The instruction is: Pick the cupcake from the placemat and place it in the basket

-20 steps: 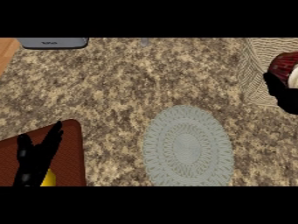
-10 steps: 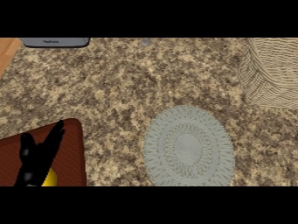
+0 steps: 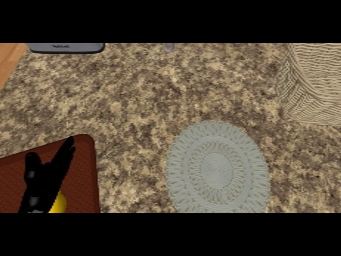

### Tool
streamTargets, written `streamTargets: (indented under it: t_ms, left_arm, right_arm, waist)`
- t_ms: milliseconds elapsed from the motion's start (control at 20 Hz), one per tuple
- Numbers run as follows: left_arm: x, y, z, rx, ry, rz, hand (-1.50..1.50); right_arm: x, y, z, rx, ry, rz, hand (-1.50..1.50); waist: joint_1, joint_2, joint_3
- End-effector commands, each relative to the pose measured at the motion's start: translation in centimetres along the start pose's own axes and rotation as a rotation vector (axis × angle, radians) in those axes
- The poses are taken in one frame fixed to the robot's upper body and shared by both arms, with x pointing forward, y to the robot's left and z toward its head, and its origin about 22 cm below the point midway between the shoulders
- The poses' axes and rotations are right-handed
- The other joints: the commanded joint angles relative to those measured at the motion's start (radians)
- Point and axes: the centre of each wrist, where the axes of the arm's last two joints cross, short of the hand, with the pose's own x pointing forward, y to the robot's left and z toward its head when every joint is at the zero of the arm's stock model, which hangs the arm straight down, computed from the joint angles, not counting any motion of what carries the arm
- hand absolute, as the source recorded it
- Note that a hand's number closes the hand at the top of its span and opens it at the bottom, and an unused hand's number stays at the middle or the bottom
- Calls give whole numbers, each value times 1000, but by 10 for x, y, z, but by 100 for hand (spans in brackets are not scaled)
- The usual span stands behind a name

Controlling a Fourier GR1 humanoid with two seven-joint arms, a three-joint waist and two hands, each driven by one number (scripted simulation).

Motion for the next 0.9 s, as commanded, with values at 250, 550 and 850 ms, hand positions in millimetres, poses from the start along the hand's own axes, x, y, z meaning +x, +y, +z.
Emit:
streamTargets:
  t_ms: [250, 550, 850]
  left_arm:
    - [-9, 4, -7, -12, 87, 14, 0]
    - [-16, 14, -3, -13, 82, 3, 0]
    - [-11, 1, -10, -10, 87, -2, 0]
  right_arm:
    - [-74, 23, -31, 28, 100, -205, 150]
    - [-110, 8, -42, 12, 90, -215, 150]
    - [-130, 22, -38, -127, 195, -9, 150]
  waist:
    - [-3, 9, -8]
    - [-3, 7, -8]
    - [-7, 11, -9]
